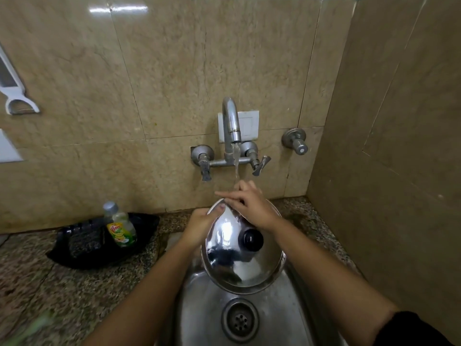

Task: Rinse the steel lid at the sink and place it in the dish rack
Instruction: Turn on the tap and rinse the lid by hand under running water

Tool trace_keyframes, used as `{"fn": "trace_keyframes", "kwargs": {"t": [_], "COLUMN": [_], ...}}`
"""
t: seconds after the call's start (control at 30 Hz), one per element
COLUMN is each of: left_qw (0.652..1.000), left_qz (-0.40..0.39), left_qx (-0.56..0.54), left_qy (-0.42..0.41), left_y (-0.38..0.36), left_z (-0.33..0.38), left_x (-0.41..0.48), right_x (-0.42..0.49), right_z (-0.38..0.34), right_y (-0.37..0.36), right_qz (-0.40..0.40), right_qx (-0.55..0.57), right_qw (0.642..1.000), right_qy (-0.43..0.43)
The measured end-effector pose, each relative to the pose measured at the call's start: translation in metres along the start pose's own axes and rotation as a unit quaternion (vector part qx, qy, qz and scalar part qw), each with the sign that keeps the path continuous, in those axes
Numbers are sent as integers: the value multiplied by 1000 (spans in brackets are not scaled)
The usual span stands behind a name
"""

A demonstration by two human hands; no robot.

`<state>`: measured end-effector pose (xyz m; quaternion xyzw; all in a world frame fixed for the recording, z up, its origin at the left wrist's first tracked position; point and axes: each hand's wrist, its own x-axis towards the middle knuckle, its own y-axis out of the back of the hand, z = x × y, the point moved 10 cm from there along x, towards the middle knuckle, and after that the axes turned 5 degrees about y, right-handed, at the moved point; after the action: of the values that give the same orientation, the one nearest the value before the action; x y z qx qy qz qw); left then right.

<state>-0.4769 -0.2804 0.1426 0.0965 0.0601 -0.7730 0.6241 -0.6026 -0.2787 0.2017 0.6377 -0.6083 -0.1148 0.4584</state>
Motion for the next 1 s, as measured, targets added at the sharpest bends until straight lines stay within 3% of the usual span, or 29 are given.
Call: {"fn": "trace_keyframes", "kwargs": {"t": [0.07,0.2,0.27,0.4,0.53,0.67,0.77,0.9,1.0], "left_qw": [999,992,984,964,953,939,935,952,958], "left_qz": [27,91,132,186,220,250,248,197,220], "left_qx": [-15,-87,-117,-177,-186,-206,-230,-228,-185], "left_qy": [-16,-6,19,68,95,113,111,49,-7], "left_y": [3,16,23,29,36,34,27,5,4], "left_z": [2,-15,-26,-37,-46,-49,-51,-35,-19], "left_x": [-2,-8,-9,-10,-11,-18,-18,-18,-19], "right_x": [-1,-33,-53,-74,-102,-107,-92,-48,-22], "right_z": [3,50,60,31,2,-14,-40,-53,-46], "right_y": [7,46,49,23,-10,-18,-41,-57,-47], "right_qz": [22,189,217,154,110,124,57,-17,-29], "right_qx": [-9,-71,-105,-203,-202,-238,-235,-257,-371], "right_qw": [1000,968,953,965,973,958,955,964,928], "right_qy": [-9,-149,-181,-61,35,101,174,65,0]}}
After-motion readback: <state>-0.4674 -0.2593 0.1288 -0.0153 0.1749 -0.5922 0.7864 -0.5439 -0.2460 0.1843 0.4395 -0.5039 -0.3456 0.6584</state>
